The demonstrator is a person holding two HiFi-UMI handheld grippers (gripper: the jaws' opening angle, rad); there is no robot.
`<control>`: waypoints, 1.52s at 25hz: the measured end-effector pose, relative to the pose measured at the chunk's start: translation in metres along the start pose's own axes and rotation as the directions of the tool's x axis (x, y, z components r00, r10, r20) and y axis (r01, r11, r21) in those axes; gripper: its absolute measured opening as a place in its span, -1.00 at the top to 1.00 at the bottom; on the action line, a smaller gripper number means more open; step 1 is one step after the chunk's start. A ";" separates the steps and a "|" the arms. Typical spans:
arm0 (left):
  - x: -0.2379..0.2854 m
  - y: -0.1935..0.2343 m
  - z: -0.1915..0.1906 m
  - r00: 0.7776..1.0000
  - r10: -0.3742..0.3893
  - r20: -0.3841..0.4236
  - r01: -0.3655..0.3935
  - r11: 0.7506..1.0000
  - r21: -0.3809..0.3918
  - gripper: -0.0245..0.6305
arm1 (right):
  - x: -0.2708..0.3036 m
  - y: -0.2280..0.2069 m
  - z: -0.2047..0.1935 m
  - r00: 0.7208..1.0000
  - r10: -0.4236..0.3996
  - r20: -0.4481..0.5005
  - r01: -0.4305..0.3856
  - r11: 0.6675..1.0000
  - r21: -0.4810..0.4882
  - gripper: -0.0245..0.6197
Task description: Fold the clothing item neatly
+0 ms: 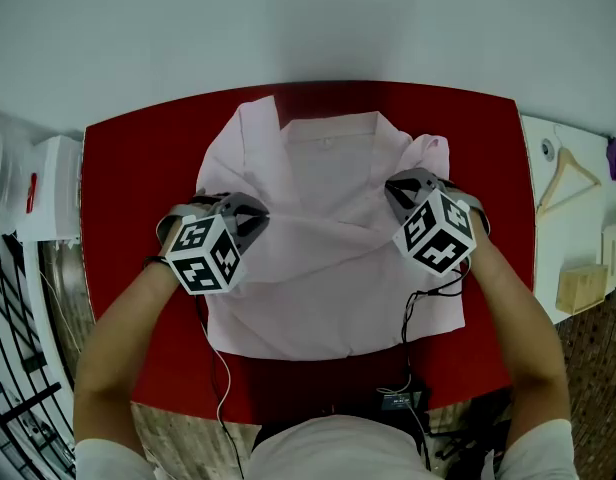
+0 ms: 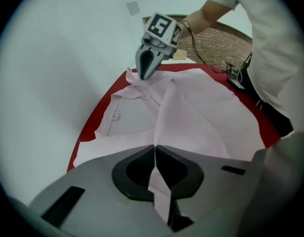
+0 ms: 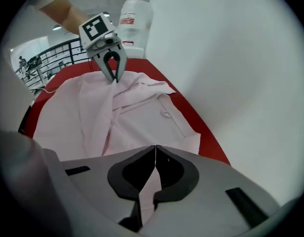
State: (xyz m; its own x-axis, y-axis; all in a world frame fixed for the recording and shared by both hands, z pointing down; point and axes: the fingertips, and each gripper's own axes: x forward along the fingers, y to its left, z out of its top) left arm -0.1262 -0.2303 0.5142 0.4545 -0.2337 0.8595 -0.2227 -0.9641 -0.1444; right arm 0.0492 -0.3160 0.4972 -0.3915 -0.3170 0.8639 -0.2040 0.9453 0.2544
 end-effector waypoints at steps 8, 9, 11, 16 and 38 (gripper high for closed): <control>-0.013 -0.052 -0.006 1.000 -0.012 0.000 0.012 0.995 0.094 0.89 | -0.025 0.009 -0.014 0.995 0.049 0.091 -0.039 0.994 -0.102 0.81; -0.013 -0.057 -0.007 1.000 -0.016 -0.001 0.016 0.995 0.098 0.89 | -0.031 0.015 -0.019 0.993 0.065 0.094 -0.052 0.990 -0.129 0.59; -0.011 -0.063 -0.010 1.000 -0.022 -0.010 0.023 0.994 0.104 0.89 | -0.041 0.030 -0.032 0.993 0.093 0.074 -0.077 0.978 -0.196 0.43; -0.008 -0.066 -0.018 0.999 -0.020 -0.035 0.023 0.995 0.092 0.88 | -0.050 0.061 -0.061 0.991 0.130 -0.006 -0.125 0.938 -0.324 0.28; -0.038 0.020 -0.034 0.976 0.207 0.063 -0.178 0.936 -0.305 0.89 | 0.002 -0.062 0.026 0.992 -0.074 0.104 0.072 0.997 0.023 0.85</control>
State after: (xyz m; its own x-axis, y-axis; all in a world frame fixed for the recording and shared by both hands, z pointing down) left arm -0.1772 -0.2365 0.4948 0.4522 -0.4354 0.7784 -0.5524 -0.8219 -0.1388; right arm 0.0375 -0.3771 0.4715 -0.4662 -0.3922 0.7930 -0.2520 0.9181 0.3059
